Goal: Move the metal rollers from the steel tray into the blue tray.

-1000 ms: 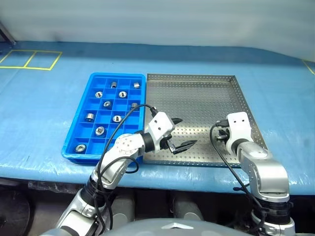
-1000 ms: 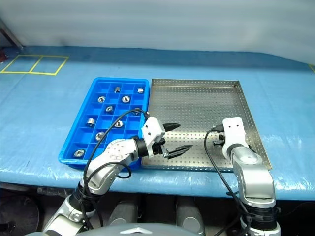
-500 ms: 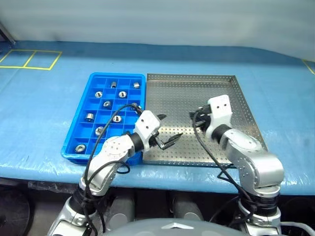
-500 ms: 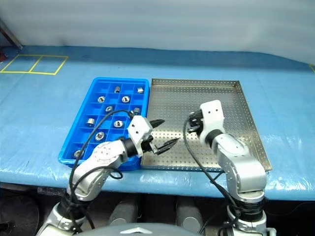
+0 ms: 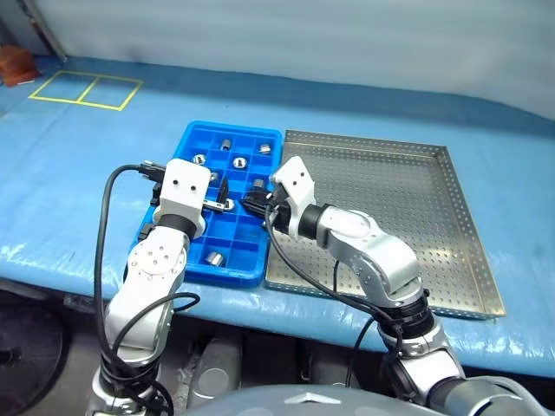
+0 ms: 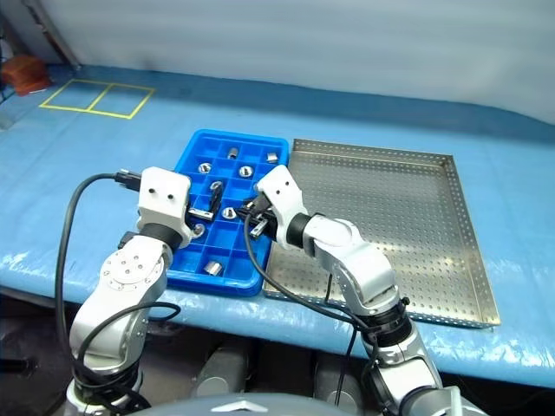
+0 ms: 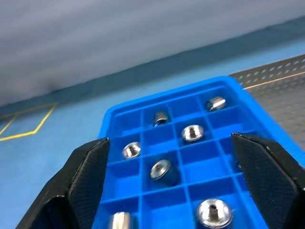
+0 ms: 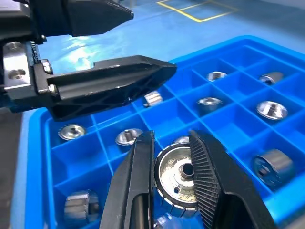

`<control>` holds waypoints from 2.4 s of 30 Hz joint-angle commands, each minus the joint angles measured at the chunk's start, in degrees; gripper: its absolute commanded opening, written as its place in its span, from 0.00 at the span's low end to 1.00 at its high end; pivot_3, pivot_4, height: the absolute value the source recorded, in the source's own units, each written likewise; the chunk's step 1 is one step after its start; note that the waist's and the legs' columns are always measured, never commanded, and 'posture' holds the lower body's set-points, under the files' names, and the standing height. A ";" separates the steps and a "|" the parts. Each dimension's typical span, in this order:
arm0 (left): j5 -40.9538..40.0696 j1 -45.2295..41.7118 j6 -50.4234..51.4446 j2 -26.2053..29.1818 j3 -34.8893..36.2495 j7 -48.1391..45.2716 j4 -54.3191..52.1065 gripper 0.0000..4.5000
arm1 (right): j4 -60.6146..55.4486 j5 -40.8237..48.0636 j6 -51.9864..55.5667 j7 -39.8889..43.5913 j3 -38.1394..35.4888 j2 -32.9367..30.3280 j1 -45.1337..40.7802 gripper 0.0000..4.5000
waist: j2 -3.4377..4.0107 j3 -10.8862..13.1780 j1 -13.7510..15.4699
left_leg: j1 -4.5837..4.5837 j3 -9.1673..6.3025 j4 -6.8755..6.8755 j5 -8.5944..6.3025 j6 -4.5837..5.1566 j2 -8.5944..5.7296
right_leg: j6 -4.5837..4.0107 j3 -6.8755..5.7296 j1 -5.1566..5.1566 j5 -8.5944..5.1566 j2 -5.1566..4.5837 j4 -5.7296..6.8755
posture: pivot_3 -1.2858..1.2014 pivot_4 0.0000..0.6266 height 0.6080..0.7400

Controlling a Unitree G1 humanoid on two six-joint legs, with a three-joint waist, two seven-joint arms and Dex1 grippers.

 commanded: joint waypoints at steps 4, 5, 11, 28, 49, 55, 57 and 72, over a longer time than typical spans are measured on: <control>1.34 0.04 3.88 0.55 -0.74 0.07 -4.02 0.99 | 1.54 -0.86 -2.59 0.34 1.29 -0.91 0.77 0.17 | -0.01 0.01 2.55 | -0.04 -0.01 0.00 0.04 -0.08 0.00 | -0.27 -0.02 -0.04 -0.15 -0.02 0.00 | 0.69 0.24 1.00; 1.25 0.14 4.02 0.70 -0.87 -0.11 -3.89 0.99 | 1.72 -1.32 -2.76 0.10 1.47 -1.17 1.11 0.17 | -0.01 0.01 2.91 | -0.04 -0.01 0.00 0.04 -0.08 0.00 | -0.27 -0.02 -0.04 -0.15 -0.02 0.00 | 0.69 0.24 1.00; 0.53 -0.52 3.68 1.04 -2.00 -1.51 -2.32 0.99 | 1.67 -2.84 -2.83 -1.26 1.47 -2.44 2.68 0.17 | -0.01 0.01 4.11 | -0.06 0.03 0.00 0.04 -0.10 0.01 | -0.30 -0.03 -0.09 -0.17 -0.04 -0.01 | 0.67 0.24 1.00; -1.40 -3.25 -0.71 -0.04 -2.03 -4.77 1.83 0.99 | -3.69 -1.24 -7.84 -2.14 -3.41 -2.83 5.17 0.52 | -0.02 0.01 4.13 | -0.11 0.06 -0.03 0.03 -0.10 0.02 | -0.32 -0.04 -0.13 -0.18 -0.05 -0.05 | 0.65 0.24 1.00; -19.82 -12.97 -27.76 0.97 -4.26 -36.19 31.85 1.00 | -4.47 3.64 -10.09 7.74 -22.69 -24.21 17.46 0.56 | -0.04 0.02 -4.92 | -0.15 0.19 0.05 -0.04 0.03 -0.06 | -0.32 0.01 -0.06 -0.17 -0.18 -0.11 | 0.54 0.24 1.00; -19.09 -12.21 -28.66 2.79 -6.35 -38.51 32.34 1.00 | -4.89 5.12 -11.48 9.57 -23.21 -25.05 19.12 0.94 | -0.04 0.02 -7.03 | 0.02 0.26 0.15 -0.03 0.05 -0.04 | -0.23 0.10 0.06 -0.14 -0.15 -0.02 | 0.54 0.24 1.00; -18.71 -11.62 -26.79 3.00 -6.70 -37.83 31.74 1.00 | -4.50 4.18 -11.28 7.71 -23.18 -24.65 18.74 0.99 | -0.03 0.02 -7.14 | 0.05 0.31 0.16 -0.02 0.05 -0.04 | -0.19 0.15 0.07 -0.12 -0.14 -0.01 | 0.54 0.24 1.00; -18.31 -9.55 -24.03 4.52 -9.24 -37.42 29.12 1.00 | -4.41 4.75 -11.11 9.94 -21.40 -25.93 17.50 0.99 | -0.03 0.02 -6.81 | 0.03 0.31 0.17 -0.02 0.05 -0.05 | -0.13 0.23 0.05 -0.09 -0.11 -0.03 | 0.55 0.24 1.00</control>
